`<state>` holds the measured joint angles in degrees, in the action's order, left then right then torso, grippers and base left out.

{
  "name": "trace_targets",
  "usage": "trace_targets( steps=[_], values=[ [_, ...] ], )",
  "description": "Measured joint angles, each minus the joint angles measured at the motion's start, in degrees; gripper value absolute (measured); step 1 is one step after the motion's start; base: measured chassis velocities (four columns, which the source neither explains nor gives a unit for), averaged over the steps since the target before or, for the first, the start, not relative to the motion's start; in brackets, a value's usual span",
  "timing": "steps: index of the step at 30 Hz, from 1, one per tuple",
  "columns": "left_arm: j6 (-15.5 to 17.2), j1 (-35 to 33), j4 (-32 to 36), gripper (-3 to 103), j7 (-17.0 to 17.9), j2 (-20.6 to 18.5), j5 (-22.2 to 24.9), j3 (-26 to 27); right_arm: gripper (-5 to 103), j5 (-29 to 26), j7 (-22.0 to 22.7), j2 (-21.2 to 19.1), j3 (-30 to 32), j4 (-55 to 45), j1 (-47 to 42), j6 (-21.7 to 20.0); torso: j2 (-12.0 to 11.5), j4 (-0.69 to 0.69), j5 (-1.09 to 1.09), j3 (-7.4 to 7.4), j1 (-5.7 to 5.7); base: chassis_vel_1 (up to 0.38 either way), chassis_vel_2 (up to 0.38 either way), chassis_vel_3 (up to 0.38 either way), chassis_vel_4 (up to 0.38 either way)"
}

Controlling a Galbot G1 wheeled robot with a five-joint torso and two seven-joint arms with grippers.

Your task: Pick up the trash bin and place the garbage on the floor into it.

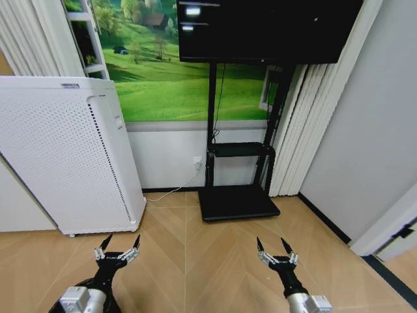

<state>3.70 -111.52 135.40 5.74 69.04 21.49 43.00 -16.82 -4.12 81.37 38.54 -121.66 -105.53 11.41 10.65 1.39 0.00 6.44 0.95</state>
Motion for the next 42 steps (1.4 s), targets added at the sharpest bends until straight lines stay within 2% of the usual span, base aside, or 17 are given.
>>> trace_targets(
  steps=[11, 14, 17, 42],
  values=[
    [0.0, 0.0, 0.0, 100, 0.0, 0.0, 0.0, 0.0, 100, 0.0, 0.0, 0.0, 0.0, 0.0, 0.0, 0.0, 1.8, 0.00, 0.00, 1.30, 0.47, 0.000, 0.000, 0.000, 0.000],
    [0.0, 0.0, 0.0, 100, 0.0, 0.0, 0.0, 0.0, 100, 0.0, 0.0, 0.0, 0.0, 0.0, 0.0, 0.0, 3.5, 0.00, 0.00, 2.54, 1.01, 0.000, 0.000, 0.000, 0.000],
    [0.0, 0.0, -0.1, 100, 0.0, 0.0, 0.0, 0.0, 100, 0.0, 0.0, 0.0, 0.0, 0.0, 0.0, 0.0, 4.5, 0.00, 0.00, 3.11, 1.35, 0.000, 0.000, 0.000, 0.000],
    [0.0, 0.0, -0.1, 100, 0.0, 0.0, 0.0, 0.0, 100, 0.0, 0.0, 0.0, 0.0, 0.0, 0.0, 0.0, 10.3, 0.00, 0.00, 6.92, 3.34, 0.000, 0.000, 0.000, 0.000]
  ],
)
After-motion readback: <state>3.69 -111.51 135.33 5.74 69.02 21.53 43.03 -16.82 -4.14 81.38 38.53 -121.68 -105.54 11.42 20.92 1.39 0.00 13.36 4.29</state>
